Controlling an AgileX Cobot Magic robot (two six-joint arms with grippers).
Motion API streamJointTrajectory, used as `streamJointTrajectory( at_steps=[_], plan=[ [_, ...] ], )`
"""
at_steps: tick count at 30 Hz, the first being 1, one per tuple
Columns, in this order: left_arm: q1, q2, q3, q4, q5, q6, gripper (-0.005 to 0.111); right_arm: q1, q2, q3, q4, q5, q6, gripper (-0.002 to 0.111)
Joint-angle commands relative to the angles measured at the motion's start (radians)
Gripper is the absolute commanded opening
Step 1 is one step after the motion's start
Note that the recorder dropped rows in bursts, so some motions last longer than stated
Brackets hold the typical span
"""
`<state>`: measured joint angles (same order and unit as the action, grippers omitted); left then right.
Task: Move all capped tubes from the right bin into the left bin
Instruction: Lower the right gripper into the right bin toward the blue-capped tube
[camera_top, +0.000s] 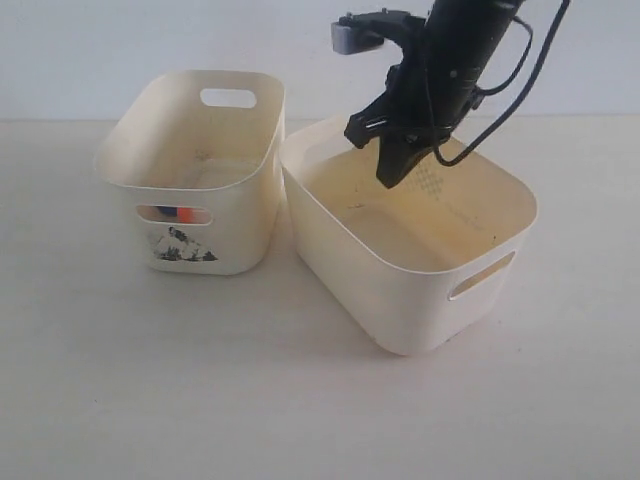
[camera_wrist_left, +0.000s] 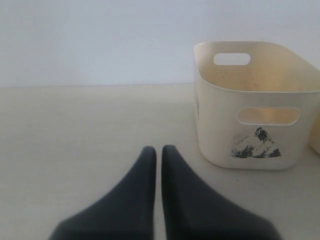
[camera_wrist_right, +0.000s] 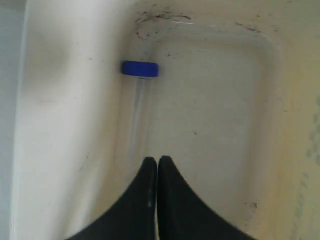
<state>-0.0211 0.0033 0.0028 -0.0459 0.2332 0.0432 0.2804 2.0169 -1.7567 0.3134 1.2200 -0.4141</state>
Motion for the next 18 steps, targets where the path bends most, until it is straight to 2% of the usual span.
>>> streamJointTrajectory(
  at_steps=[1,5,18],
  plan=[
    [0.001,-0.003,-0.003,0.006,-0.002,-0.008,0.004,-0.064,0.041,0.0,0.161,0.001,-0.077,0.0],
    [0.001,-0.003,-0.003,0.006,-0.002,-0.008,0.004,-0.115,0.065,0.0,0.277,0.001,-0.119,0.0],
    [0.001,-0.003,-0.003,0.006,-0.002,-0.008,0.004,-0.128,0.058,0.0,0.286,0.001,-0.108,0.0]
  ],
)
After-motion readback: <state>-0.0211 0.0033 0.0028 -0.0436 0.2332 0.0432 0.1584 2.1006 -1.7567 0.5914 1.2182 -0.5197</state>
